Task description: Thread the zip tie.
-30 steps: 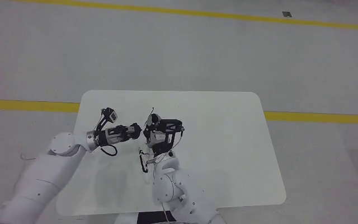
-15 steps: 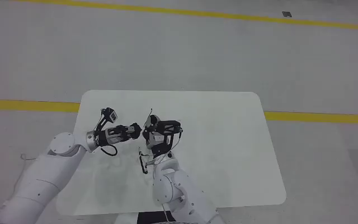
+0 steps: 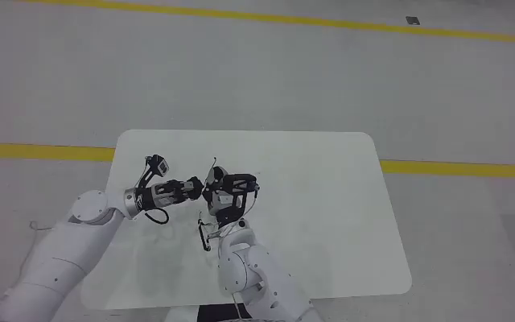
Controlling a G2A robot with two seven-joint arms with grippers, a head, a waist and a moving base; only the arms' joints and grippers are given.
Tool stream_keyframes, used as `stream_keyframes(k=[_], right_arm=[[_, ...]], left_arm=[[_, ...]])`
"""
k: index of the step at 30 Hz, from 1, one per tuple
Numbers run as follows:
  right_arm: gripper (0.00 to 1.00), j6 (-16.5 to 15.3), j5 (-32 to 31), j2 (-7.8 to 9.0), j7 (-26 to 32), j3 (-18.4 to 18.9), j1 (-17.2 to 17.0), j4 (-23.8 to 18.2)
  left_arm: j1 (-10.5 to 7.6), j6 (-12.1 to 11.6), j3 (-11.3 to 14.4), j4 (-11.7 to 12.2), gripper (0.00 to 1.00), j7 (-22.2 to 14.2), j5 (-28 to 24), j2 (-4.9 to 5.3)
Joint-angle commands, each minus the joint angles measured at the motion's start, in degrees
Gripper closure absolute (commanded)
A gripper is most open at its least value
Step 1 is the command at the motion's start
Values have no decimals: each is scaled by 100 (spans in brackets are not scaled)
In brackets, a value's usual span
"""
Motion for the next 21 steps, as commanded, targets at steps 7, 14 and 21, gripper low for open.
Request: stream_keyframes(k=[7,14,21], right_arm=[[100,8,-24,-13,34,11,-2,51],[100,8,-75,-28,61,24,-3,66],[100,7,-82,-26,-14,36,-11,-3]], left_arm=[[0,0,0,0,100,0,0,0],[0,0,0,0,100,0,0,0],[0,0,0,0,100,0,0,0]])
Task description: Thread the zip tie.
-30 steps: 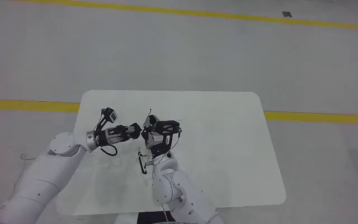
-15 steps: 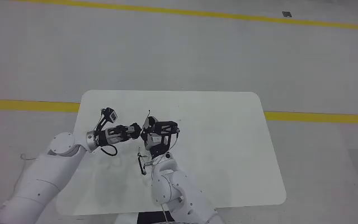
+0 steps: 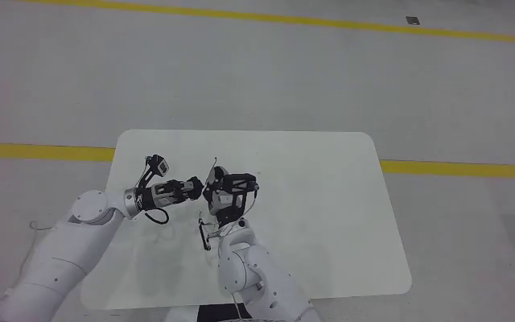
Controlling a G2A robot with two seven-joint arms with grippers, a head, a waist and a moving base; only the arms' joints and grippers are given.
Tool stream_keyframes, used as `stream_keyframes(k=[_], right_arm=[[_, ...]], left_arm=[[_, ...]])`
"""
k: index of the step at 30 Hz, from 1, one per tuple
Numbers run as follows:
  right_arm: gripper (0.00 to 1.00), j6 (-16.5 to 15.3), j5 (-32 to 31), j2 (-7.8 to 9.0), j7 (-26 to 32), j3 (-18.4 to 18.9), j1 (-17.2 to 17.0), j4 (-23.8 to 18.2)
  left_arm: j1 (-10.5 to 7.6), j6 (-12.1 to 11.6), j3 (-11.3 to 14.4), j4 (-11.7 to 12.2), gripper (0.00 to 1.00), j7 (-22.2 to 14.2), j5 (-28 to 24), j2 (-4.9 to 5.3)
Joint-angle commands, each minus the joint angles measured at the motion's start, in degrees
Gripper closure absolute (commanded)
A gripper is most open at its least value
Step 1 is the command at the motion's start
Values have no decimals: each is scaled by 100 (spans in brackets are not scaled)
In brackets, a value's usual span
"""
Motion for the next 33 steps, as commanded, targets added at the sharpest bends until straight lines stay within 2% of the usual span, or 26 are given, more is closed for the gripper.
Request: stream_keyframes(k=[1,15,33], right_arm=[[100,-3,8,7,-8,-6,0,-14],[100,0,32,38,71,-83,34,16],[100,0,-93,32,50,7,-37,-75]], left_arm=[[0,0,0,0,100,0,0,0],[0,0,0,0,100,0,0,0],[0,0,0,0,100,0,0,0]])
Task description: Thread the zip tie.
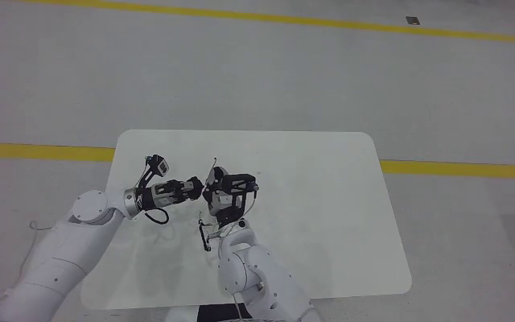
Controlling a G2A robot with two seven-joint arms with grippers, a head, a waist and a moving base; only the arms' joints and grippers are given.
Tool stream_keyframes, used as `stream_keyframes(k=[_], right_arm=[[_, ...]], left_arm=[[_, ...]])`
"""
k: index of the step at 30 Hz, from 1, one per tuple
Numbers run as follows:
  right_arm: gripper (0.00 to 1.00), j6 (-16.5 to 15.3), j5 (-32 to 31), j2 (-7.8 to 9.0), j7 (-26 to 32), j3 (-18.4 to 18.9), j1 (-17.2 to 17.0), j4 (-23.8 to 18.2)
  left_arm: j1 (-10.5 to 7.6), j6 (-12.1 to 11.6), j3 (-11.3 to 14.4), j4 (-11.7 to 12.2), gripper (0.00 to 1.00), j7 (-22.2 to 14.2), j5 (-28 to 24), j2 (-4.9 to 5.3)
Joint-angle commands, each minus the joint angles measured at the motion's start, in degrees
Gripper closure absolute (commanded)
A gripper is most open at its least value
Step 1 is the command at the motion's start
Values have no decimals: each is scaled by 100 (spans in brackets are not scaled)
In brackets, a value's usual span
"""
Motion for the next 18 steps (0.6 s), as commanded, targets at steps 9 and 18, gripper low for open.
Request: stream_keyframes(k=[9,18], right_arm=[[100,0,23,29,16,-17,-13,-22],[100,0,42,24,20,-52,21,19]], left_arm=[[0,0,0,0,100,0,0,0],[0,0,0,0,100,0,0,0]])
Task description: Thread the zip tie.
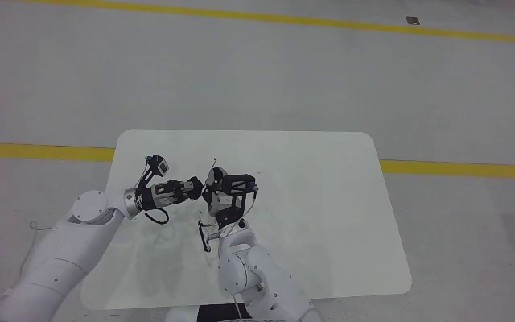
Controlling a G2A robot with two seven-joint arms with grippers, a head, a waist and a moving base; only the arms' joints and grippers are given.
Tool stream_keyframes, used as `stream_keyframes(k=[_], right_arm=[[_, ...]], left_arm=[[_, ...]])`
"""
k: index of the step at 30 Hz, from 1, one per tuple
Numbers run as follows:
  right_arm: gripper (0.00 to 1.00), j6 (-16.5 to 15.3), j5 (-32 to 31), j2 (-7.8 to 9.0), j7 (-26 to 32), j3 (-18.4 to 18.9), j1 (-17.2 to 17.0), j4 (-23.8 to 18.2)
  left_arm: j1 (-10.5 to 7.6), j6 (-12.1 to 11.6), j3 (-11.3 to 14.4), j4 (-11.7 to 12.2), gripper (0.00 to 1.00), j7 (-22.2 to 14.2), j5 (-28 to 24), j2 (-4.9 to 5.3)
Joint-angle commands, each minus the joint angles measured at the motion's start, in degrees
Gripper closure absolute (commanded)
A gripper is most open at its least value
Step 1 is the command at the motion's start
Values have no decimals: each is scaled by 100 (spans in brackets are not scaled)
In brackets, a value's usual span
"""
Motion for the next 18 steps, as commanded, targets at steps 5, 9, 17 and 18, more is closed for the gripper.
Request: stream_keyframes(k=[5,9,17,18], right_arm=[[100,0,-16,-10,13,1,6,23],[100,0,-41,-11,25,2,4,22],[100,0,-104,-10,86,13,-5,11],[100,0,-120,-10,99,13,-5,13]], left_arm=[[0,0,0,0,100,0,0,0],[0,0,0,0,100,0,0,0],[0,0,0,0,100,0,0,0],[0,0,0,0,100,0,0,0]])
